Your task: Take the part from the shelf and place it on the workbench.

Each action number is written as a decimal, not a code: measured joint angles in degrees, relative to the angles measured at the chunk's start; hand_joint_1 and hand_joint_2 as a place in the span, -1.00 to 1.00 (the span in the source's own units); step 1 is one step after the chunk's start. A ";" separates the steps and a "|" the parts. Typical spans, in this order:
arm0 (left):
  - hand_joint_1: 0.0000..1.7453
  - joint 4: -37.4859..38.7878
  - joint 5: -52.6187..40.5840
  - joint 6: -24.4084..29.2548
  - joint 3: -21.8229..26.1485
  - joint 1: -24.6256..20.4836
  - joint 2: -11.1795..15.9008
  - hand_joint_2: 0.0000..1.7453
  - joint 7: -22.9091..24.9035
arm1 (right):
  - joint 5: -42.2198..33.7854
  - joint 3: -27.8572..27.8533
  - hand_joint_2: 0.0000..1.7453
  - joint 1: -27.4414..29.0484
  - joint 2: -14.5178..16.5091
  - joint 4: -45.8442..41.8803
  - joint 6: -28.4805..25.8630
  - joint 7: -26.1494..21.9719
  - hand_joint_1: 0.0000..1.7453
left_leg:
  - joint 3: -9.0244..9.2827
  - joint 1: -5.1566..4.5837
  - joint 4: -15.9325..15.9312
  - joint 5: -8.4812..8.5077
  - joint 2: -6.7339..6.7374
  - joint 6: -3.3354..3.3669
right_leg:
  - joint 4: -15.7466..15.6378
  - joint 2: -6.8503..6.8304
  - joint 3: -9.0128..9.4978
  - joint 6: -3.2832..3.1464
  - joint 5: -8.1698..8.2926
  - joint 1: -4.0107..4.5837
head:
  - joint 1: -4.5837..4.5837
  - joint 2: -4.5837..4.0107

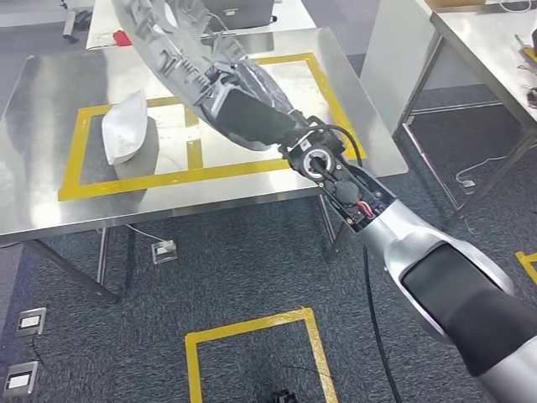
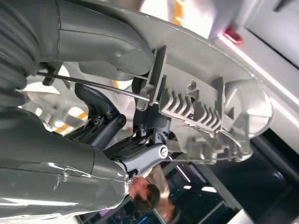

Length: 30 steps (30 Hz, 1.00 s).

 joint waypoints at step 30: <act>-1.00 0.00 0.24 -0.05 -0.03 0.77 0.05 1.00 -0.44 | 15.65 13.93 1.00 -2.40 7.27 15.06 1.74 1.49 1.00 | -0.97 0.03 0.74 0.18 0.32 -0.09 | 2.41 0.04 -0.80 -0.41 -2.14 0.37 | -0.26 0.00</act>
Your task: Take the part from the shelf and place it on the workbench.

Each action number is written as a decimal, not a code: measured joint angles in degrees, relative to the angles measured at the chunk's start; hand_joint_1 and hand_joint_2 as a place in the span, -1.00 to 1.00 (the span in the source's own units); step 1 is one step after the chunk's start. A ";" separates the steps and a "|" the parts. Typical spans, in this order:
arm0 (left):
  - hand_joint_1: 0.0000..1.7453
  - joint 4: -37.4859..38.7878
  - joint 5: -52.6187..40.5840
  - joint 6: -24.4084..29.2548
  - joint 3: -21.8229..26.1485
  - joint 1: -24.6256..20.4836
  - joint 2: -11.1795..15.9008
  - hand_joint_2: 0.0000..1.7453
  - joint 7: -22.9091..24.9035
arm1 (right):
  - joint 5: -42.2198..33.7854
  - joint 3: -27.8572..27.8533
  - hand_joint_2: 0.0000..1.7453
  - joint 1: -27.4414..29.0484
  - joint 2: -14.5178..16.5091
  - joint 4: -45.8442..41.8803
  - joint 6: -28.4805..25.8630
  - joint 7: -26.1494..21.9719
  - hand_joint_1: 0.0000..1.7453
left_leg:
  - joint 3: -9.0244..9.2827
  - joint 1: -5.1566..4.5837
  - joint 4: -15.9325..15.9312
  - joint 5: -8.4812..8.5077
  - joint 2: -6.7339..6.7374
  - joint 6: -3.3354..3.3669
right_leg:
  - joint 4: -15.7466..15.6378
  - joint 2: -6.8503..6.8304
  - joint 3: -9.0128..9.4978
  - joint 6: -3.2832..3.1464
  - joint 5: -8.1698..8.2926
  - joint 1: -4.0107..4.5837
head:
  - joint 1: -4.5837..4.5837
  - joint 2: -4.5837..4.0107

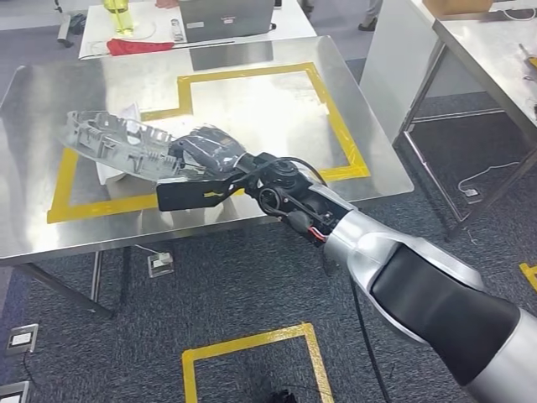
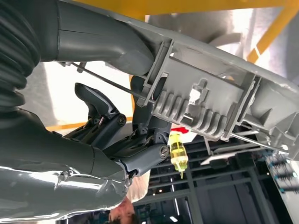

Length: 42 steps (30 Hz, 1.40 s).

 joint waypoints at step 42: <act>-1.00 0.00 0.72 -0.07 -0.02 1.36 0.05 1.00 -0.57 | -1.25 -3.60 1.00 -5.33 -1.49 12.20 -3.08 4.77 1.00 | 1.93 -0.39 2.02 -3.71 0.15 -1.62 | -19.63 0.13 7.51 -1.54 10.27 0.17 | 0.29 0.00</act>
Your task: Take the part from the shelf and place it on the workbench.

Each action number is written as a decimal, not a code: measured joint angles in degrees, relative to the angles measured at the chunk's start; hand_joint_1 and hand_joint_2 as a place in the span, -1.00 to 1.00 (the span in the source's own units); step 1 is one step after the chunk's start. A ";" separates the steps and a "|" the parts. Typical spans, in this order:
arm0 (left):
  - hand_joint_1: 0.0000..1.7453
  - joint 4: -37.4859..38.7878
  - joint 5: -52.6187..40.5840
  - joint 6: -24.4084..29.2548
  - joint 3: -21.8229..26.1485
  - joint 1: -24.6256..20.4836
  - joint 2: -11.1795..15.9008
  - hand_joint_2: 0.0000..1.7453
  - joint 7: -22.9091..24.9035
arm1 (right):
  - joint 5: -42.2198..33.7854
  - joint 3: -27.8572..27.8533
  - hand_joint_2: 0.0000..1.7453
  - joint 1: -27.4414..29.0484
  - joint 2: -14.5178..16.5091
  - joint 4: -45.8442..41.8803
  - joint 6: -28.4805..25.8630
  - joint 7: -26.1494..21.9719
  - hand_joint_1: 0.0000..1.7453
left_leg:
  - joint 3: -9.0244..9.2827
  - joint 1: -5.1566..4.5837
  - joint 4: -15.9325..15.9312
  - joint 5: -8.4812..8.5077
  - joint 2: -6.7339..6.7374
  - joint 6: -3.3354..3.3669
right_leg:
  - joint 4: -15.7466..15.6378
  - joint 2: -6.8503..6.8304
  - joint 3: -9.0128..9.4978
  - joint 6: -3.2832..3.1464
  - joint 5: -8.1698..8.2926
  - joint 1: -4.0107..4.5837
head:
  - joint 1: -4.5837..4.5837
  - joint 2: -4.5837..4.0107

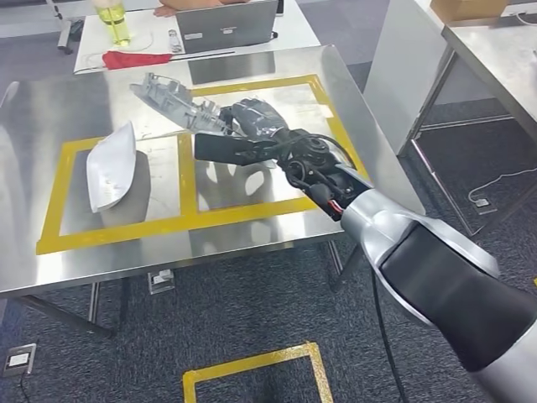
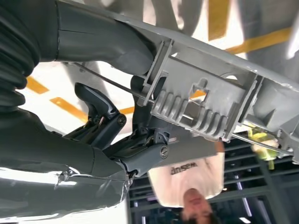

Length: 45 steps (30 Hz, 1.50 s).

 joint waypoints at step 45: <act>-1.00 0.00 0.52 0.04 0.00 0.03 0.35 1.00 0.66 | 3.59 0.22 1.00 -0.62 -0.85 3.88 0.25 0.97 1.00 | -2.51 0.15 -1.64 3.77 -0.16 0.67 | -0.78 0.25 2.42 1.64 -2.15 -0.43 | -0.66 0.00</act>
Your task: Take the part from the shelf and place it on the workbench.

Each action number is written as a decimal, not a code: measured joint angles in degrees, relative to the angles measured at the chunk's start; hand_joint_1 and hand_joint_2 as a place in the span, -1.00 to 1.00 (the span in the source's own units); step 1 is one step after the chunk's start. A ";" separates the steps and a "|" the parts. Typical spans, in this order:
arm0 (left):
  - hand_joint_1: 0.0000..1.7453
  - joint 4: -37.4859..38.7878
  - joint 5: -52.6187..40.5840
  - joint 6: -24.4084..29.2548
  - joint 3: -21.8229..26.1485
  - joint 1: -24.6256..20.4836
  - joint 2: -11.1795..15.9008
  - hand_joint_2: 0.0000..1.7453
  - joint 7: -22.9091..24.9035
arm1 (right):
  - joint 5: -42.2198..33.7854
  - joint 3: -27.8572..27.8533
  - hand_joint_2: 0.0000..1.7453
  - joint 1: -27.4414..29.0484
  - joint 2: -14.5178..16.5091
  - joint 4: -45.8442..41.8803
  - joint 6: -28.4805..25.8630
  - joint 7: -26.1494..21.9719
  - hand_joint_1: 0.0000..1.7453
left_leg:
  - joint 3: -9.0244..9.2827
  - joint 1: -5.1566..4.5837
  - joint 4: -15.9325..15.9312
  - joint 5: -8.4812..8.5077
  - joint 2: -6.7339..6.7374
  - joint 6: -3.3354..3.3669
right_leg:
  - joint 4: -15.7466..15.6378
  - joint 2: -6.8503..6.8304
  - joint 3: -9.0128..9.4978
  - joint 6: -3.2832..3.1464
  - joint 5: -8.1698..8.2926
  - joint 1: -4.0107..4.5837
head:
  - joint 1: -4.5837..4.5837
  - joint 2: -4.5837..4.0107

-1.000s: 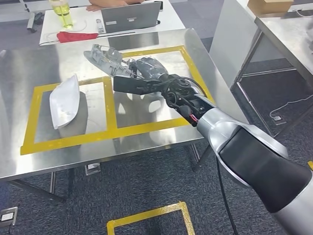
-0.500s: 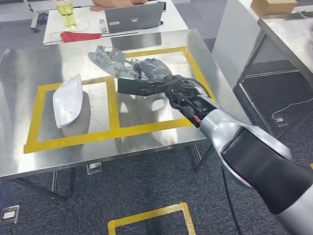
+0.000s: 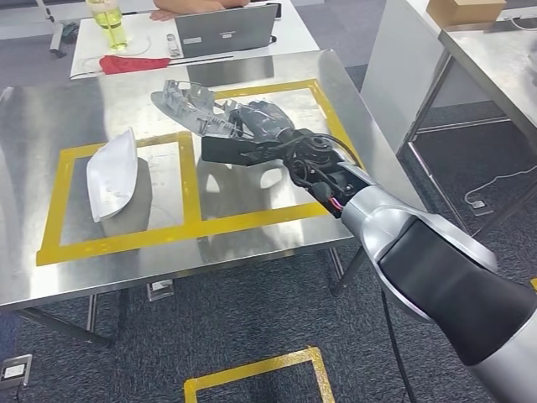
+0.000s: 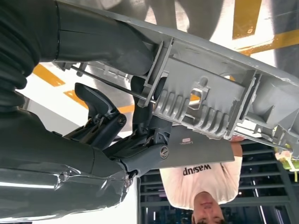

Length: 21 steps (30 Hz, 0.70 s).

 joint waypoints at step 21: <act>-1.00 0.04 -0.16 0.01 0.00 -0.03 0.29 1.00 -0.07 | 0.94 0.09 1.00 0.23 -0.40 0.52 0.02 0.02 1.00 | -4.67 1.67 14.09 -7.91 0.34 -2.59 | 2.06 0.10 -1.53 -1.02 0.38 -0.87 | -0.77 0.00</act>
